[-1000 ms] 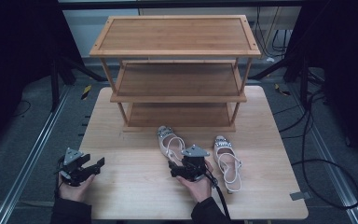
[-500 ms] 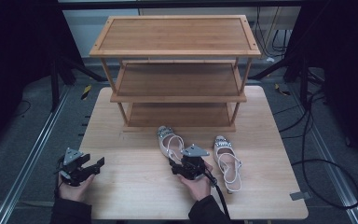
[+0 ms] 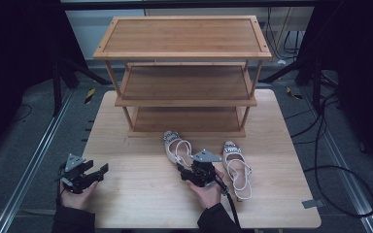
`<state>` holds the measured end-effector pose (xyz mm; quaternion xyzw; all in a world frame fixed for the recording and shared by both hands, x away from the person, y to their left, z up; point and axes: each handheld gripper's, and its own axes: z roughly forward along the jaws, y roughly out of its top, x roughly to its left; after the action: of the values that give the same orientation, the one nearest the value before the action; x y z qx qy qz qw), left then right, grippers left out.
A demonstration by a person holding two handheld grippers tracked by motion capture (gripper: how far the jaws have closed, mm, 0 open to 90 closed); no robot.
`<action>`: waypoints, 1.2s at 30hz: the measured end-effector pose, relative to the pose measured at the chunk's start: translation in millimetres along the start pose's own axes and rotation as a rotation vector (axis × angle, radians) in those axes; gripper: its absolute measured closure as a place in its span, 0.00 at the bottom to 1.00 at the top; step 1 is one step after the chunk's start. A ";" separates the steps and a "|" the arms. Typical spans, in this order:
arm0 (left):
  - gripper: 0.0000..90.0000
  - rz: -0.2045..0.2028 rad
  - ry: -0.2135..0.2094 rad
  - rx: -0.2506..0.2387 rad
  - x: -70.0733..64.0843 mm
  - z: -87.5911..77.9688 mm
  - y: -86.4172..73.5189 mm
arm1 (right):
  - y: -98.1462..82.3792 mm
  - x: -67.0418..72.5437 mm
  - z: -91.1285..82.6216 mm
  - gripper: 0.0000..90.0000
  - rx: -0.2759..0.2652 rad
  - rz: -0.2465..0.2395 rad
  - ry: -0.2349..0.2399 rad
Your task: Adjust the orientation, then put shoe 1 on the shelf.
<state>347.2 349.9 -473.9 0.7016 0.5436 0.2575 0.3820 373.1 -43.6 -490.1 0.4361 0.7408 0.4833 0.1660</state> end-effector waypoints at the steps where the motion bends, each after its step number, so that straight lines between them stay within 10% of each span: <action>1: 0.38 -0.001 0.000 -0.001 -0.3 0.0 0.1 | 1.4 0.1 -0.8 0.46 -0.007 0.000 -0.002; 19: 0.38 0.015 -0.002 -0.007 -2.3 0.2 0.8 | 45.1 0.6 32.5 0.46 -0.144 0.089 -0.061; 36: 0.37 0.039 0.003 -0.015 -6.2 -0.1 2.0 | 64.7 -19.0 100.6 0.46 -0.095 0.151 -0.124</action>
<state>346.6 343.8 -471.9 0.7087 0.5284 0.2701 0.3815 482.4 8.4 -485.9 0.5114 0.6703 0.5010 0.1953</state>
